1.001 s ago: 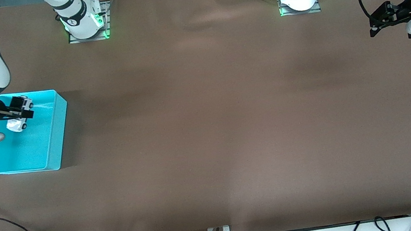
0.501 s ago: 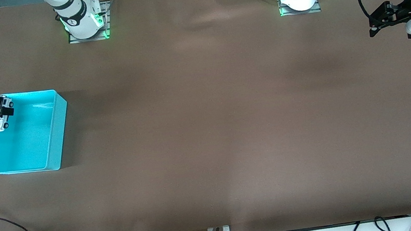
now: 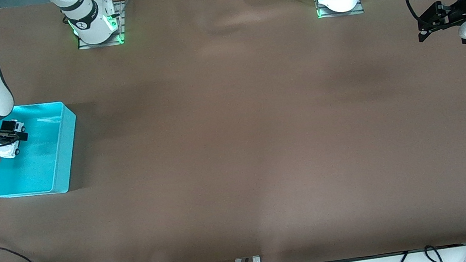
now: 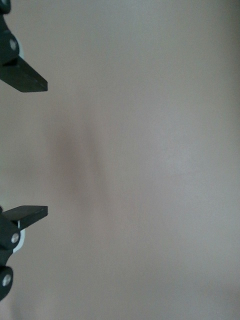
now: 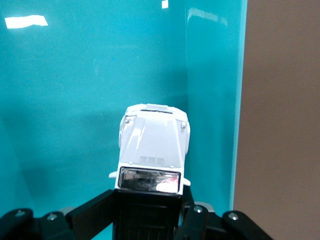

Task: Wind and store white jeep toy

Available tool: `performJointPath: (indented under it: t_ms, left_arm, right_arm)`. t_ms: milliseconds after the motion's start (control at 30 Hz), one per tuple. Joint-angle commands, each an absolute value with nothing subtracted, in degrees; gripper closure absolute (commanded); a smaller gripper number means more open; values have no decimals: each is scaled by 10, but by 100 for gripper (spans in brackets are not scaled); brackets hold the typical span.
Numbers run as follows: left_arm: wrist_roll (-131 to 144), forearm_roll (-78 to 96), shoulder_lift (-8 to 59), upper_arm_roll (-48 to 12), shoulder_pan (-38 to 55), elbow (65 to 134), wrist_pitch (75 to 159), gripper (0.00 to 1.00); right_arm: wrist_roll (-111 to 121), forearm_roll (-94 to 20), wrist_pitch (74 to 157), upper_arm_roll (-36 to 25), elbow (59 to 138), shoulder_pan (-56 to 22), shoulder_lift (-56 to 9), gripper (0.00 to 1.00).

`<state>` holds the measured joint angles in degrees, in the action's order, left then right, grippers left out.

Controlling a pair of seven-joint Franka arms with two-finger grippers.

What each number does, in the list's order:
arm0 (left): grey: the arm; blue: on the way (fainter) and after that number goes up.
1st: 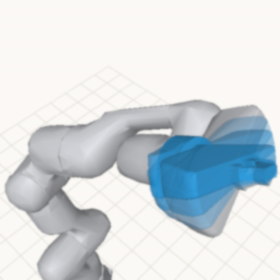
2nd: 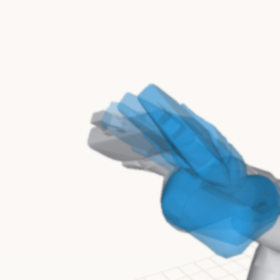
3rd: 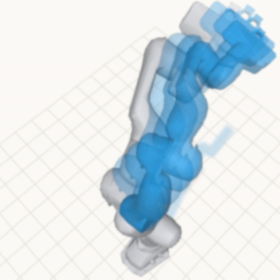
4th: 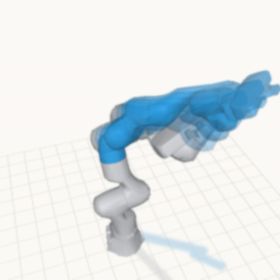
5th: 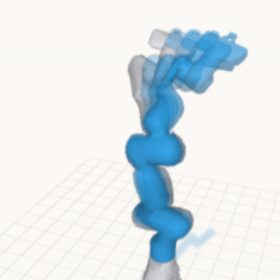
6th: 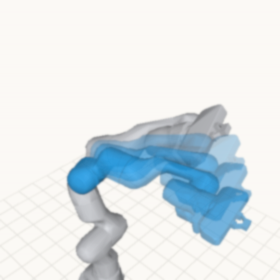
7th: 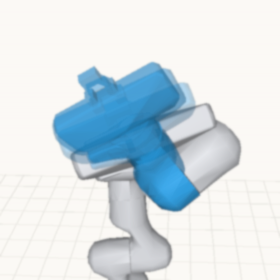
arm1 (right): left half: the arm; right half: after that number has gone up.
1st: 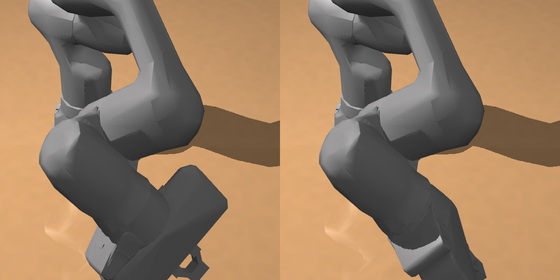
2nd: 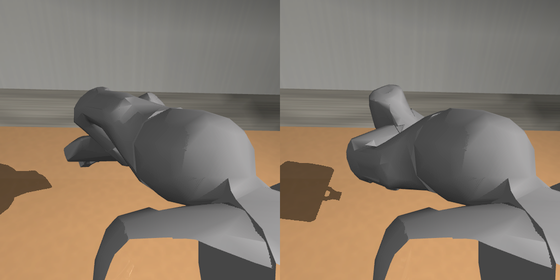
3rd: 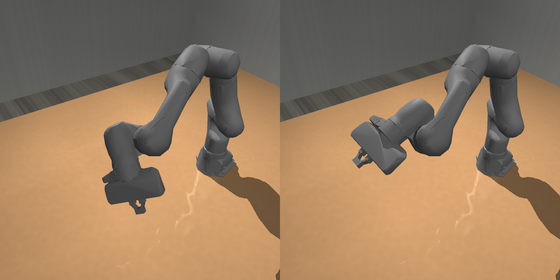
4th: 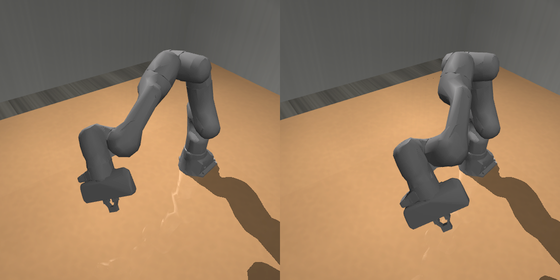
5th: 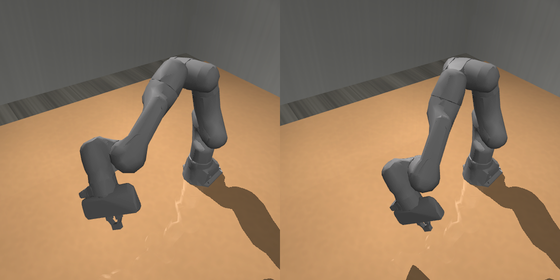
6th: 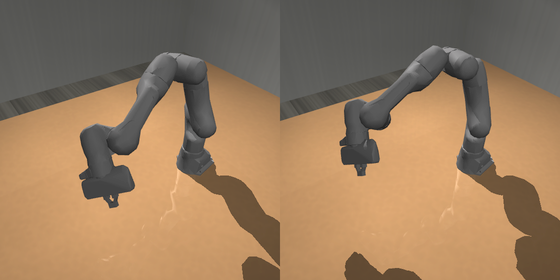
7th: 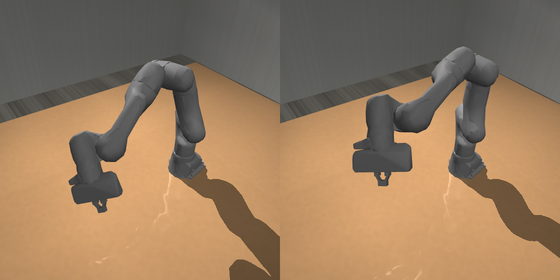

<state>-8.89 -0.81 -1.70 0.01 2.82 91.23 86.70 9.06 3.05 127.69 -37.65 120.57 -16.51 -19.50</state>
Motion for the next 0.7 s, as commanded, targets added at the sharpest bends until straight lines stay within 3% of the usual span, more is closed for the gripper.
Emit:
performJointPath:
  t_ms: [0,667]
  left_arm:
    - [-81,-11,-8,-1,32,889,853,0]
    - [-81,-11,-7,-2,33,889,853,0]
  right_arm:
    - [99,-3,1288,-374,1208,-161,-210,100]
    - [98,-14,1346,-327,1217,-127,-287,100]
